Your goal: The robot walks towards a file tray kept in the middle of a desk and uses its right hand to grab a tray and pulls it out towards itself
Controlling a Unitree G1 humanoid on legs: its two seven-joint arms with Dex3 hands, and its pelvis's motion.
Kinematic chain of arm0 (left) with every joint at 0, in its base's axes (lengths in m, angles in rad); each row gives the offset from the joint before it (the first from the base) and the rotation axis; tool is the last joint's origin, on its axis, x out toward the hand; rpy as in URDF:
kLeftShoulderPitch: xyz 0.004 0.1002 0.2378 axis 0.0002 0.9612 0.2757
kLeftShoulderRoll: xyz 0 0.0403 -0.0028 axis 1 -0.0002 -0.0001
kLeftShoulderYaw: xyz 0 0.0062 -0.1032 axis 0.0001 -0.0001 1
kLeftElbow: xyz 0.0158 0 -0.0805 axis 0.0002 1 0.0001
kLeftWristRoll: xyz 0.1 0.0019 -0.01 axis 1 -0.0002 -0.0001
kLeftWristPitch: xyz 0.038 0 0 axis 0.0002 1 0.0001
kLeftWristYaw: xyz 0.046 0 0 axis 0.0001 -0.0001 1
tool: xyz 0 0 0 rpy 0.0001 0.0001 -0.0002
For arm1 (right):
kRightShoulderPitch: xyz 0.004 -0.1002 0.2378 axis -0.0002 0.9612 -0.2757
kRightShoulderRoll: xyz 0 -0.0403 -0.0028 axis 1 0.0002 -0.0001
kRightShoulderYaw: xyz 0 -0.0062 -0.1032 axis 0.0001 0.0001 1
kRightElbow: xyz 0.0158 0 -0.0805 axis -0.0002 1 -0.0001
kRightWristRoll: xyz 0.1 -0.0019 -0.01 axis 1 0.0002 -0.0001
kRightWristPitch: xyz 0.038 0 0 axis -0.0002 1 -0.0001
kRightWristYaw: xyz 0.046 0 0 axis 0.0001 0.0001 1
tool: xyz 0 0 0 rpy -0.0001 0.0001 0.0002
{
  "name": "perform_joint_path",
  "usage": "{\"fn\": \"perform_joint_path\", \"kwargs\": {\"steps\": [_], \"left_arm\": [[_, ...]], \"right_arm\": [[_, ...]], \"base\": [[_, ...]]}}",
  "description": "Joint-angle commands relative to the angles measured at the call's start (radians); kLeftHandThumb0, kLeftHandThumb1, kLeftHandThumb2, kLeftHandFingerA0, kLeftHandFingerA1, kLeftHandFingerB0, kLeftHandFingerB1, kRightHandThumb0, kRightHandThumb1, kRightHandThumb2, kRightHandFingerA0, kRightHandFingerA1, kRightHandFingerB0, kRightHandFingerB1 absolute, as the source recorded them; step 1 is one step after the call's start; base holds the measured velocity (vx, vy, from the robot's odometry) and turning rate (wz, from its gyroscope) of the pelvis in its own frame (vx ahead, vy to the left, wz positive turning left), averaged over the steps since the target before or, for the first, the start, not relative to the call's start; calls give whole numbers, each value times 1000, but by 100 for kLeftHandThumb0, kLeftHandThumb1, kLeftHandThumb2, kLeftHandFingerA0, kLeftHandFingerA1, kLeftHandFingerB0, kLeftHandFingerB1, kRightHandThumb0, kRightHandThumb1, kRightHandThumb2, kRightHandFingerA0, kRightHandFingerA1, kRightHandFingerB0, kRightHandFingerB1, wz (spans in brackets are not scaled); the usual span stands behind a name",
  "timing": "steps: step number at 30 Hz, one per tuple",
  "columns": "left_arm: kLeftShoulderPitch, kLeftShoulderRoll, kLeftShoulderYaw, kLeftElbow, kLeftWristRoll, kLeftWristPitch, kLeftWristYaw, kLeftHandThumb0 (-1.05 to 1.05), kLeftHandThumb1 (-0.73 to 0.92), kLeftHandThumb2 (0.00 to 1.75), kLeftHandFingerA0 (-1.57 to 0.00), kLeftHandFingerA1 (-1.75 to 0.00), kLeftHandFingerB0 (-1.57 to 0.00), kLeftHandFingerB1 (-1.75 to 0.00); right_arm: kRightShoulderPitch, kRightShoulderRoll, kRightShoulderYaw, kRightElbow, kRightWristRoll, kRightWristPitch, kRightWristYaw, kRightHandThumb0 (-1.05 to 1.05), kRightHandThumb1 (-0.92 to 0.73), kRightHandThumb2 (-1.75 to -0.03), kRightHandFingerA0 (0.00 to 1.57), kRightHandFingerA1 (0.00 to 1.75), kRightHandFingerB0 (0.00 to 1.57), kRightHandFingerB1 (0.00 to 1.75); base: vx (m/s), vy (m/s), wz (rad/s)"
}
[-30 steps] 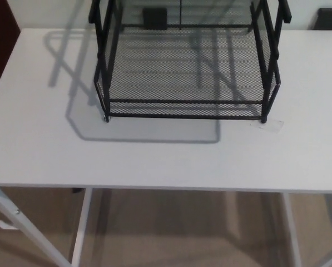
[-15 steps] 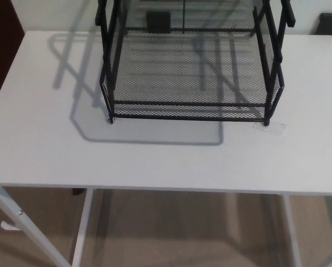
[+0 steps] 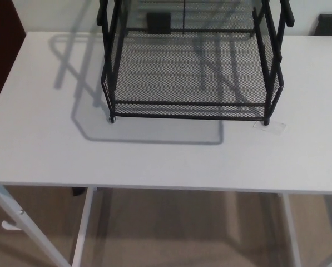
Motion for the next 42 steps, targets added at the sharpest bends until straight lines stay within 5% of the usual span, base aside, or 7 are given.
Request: {"fn": "perform_joint_path", "kwargs": {"steps": [1,17,25,34,36,37,42], "left_arm": [[5,21,-6,-66,22,-31,18,-40,29,86,-65,-85,-34,-67],[9,17,-25,-180,45,-12,33,-37,28,86,-66,-83,-36,-68],[17,17,-30,-210,51,-6,36,-41,29,85,-59,-81,-35,-68],[27,32,-41,-225,70,-10,48,-42,38,69,-62,-78,-35,-66],[26,33,-44,-220,71,-17,49,-43,31,85,-62,-78,-35,-66],[27,32,-43,-224,67,-15,46,-41,38,69,-63,-79,-35,-66],[40,40,-48,-251,77,-7,51,-43,39,68,-62,-78,-35,-66]], "right_arm": [[418,64,13,-887,124,-388,-17,-46,-66,-60,62,40,52,37],[20,79,-106,-1825,-298,14,-2,-50,-57,-58,9,54,18,35],[-413,80,54,-1658,-702,166,70,-55,-60,-58,0,38,0,36],[-624,67,178,-1458,-910,278,25,-88,-63,-108,0,28,0,26],[-633,66,189,-1452,-929,283,9,-87,-82,-65,0,22,0,22],[-638,71,198,-1451,-945,286,0,-89,-67,-113,0,30,0,27],[-678,89,258,-1419,-1002,311,-24,-99,-72,-112,0,20,0,18]], "base": [[0,0,0],[0,0,0],[0,0,0],[0,0,0],[0,0,0],[0,0,0],[0,0,0]]}}
